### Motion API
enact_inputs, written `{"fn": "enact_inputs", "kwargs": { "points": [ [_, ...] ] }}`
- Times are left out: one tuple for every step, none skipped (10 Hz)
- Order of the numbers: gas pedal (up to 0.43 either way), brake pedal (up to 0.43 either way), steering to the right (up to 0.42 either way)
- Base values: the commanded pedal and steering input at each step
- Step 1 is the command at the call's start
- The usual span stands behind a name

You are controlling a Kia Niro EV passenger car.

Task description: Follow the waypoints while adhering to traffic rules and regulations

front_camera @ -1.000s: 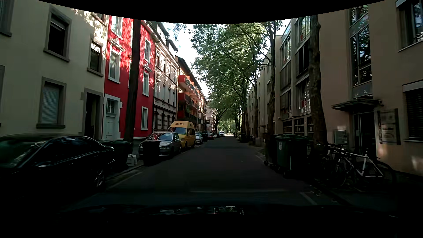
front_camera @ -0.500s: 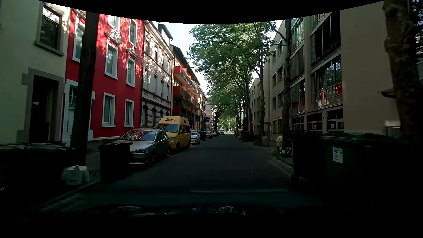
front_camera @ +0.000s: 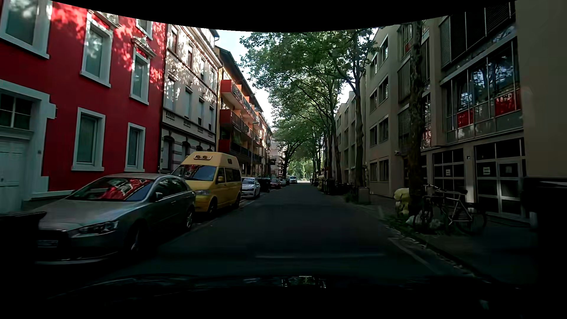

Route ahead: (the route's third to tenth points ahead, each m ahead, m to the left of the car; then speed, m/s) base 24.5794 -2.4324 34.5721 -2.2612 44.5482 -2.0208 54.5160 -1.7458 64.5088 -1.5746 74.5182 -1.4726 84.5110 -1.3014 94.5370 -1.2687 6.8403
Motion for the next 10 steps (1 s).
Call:
{"fn": "enact_inputs", "kwargs": {
  "points": [
    [0.079, 0.000, 0.026],
    [0.079, 0.000, 0.026],
    [0.079, 0.000, 0.024],
    [0.079, 0.000, 0.024],
    [0.079, 0.000, 0.024],
    [0.079, 0.000, 0.023],
    [0.079, 0.000, 0.022],
    [0.079, 0.000, 0.019],
    [0.079, 0.000, 0.016],
    [0.079, 0.000, 0.014]
  ]
}}
